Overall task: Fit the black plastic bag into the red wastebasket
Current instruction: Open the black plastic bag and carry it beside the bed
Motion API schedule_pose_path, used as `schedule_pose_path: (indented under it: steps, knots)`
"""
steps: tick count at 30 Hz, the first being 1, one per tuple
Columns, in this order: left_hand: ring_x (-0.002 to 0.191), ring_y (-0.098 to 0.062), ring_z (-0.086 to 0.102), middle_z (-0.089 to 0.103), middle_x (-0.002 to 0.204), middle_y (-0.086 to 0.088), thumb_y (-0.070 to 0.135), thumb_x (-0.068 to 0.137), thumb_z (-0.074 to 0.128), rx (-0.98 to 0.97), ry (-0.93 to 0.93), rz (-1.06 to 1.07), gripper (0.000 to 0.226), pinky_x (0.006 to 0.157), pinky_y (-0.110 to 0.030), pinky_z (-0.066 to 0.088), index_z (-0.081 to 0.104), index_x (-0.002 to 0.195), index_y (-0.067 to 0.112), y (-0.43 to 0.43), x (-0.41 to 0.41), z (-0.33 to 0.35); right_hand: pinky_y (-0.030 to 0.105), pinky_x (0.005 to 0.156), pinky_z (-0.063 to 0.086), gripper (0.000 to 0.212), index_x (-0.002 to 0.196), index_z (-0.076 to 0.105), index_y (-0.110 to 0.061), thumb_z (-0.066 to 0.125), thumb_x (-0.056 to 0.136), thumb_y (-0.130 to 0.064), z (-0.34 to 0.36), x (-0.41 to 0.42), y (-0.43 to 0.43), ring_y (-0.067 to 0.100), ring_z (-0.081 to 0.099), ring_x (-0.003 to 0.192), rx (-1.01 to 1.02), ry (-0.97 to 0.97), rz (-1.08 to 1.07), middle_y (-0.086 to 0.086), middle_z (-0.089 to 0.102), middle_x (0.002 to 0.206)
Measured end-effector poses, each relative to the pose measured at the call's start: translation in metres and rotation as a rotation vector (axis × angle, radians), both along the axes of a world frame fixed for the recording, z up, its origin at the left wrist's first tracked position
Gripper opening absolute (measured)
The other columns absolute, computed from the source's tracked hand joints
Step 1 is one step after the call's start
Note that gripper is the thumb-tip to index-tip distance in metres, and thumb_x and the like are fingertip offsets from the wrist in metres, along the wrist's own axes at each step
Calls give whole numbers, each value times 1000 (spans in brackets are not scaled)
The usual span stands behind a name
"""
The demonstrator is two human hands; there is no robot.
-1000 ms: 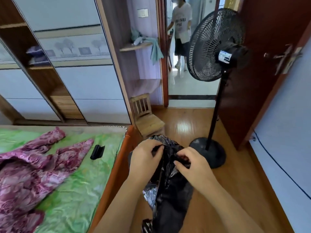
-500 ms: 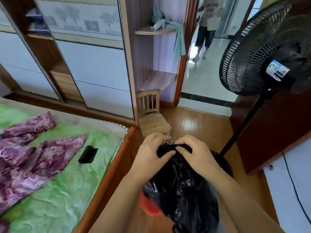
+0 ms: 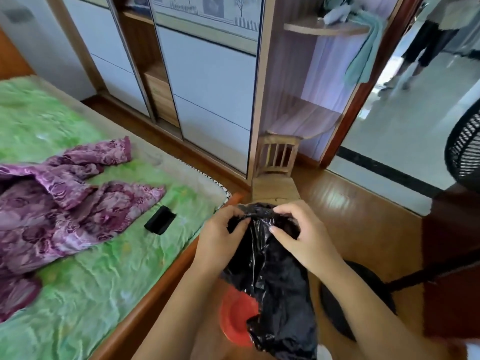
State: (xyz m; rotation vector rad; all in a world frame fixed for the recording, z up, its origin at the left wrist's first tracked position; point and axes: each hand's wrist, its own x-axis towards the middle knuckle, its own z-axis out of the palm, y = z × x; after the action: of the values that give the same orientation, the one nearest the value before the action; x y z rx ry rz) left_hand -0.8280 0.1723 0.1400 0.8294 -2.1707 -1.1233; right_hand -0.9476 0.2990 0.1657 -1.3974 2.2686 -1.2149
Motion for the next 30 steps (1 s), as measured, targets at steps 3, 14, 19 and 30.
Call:
schedule_pose_path:
  steps: [3, 14, 19, 30]
  knots:
    - [61, 7, 53, 58, 62, 15, 16, 80, 65, -12, -27, 137, 14, 51, -6, 36, 58, 72, 25, -1, -17, -3, 7, 90, 33, 35, 105, 55, -16, 71, 75, -20, -10, -29, -8, 8, 49, 102, -7, -9, 74, -1, 53, 103]
    - [59, 9, 53, 56, 60, 16, 14, 81, 65, -27, -3, 731, 35, 49, -4, 37, 49, 63, 39, 35, -54, 15, 9, 87, 33, 53, 116, 48, -20, 70, 73, -40, -32, -108, -39, 4, 45, 106, 107, -71, 514, -6, 49, 111]
    - [53, 1, 51, 54, 56, 9, 18, 83, 62, 6, -6, 920, 27, 46, -10, 37, 50, 65, 33, 56, -35, 18, 20, 95, 32, 70, 125, 37, -21, 69, 70, -48, -38, -86, -46, 6, 37, 115, 114, -96, 642, -6, 42, 120]
    - [45, -2, 39, 47, 53, 7, 24, 81, 65, 122, 7, 1083, 21, 46, -15, 31, 51, 65, 26, 39, 49, -5, 3, 65, 40, 24, 81, 56, -29, 67, 78, -8, -37, -23, -109, -2, 59, 75, 101, -289, 835, -11, 62, 79]
